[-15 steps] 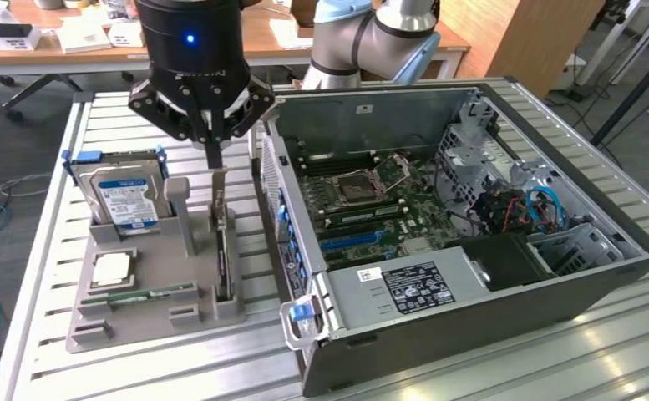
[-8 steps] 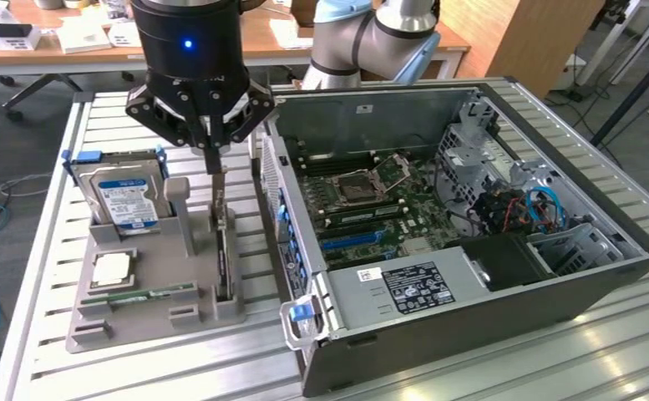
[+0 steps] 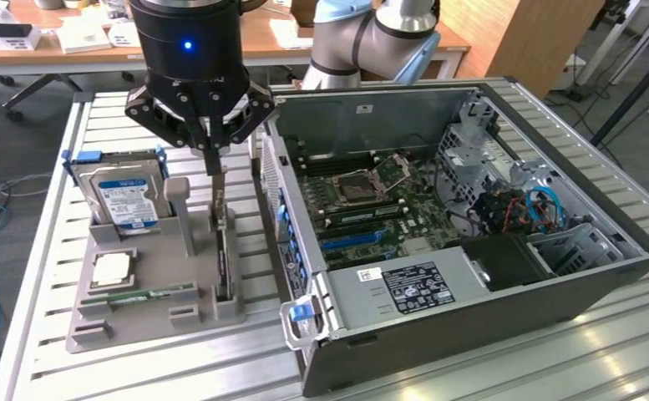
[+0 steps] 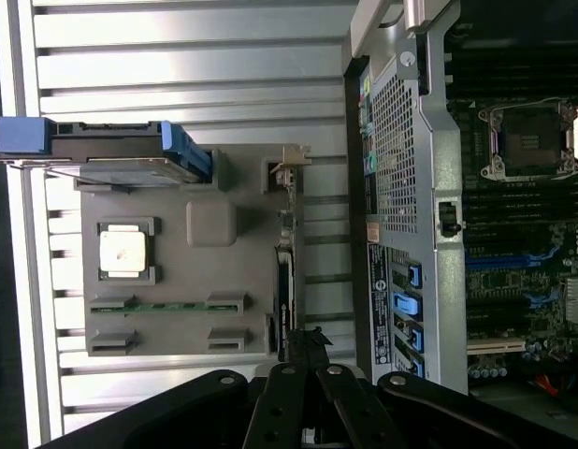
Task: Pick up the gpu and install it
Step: 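Pick up the gpu and move the gpu toward the slot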
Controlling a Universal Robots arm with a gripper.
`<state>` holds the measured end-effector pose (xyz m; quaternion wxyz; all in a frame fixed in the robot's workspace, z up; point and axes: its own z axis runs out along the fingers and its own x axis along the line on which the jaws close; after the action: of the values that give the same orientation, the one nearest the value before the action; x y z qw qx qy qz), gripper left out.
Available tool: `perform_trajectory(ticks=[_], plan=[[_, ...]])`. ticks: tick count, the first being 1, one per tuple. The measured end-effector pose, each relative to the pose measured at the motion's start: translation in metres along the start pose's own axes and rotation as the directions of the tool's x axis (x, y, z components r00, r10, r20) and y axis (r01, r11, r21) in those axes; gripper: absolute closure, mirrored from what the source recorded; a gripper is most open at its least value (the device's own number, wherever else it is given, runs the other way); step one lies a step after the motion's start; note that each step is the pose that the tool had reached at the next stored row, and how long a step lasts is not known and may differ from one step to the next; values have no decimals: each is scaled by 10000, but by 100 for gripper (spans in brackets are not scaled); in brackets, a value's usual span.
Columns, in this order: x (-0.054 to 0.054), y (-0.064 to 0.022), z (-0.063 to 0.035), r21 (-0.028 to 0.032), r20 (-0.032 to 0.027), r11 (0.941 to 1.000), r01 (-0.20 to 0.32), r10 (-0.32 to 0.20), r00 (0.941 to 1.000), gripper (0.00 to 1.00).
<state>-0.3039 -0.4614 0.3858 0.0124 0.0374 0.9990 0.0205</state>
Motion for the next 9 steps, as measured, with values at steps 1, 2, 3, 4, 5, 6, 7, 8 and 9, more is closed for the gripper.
perform_trajectory(ticks=[1, 2, 3, 4, 5, 6, 7, 8, 9], plan=[[0, 0, 0, 0, 0, 10000, 0, 0, 10000, 90], [0, 0, 0, 0, 0, 10000, -1, 1, 10000, 90], [0, 0, 0, 0, 0, 10000, 0, 0, 10000, 90], [0, 0, 0, 0, 0, 10000, -1, 1, 10000, 90], [0, 0, 0, 0, 0, 10000, -1, 1, 10000, 90], [0, 0, 0, 1, 0, 10000, 0, 0, 10000, 90], [0, 0, 0, 0, 0, 10000, -1, 1, 10000, 90], [0, 0, 0, 0, 0, 10000, -1, 1, 10000, 90], [0, 0, 0, 0, 1, 10000, -1, 1, 10000, 89]])
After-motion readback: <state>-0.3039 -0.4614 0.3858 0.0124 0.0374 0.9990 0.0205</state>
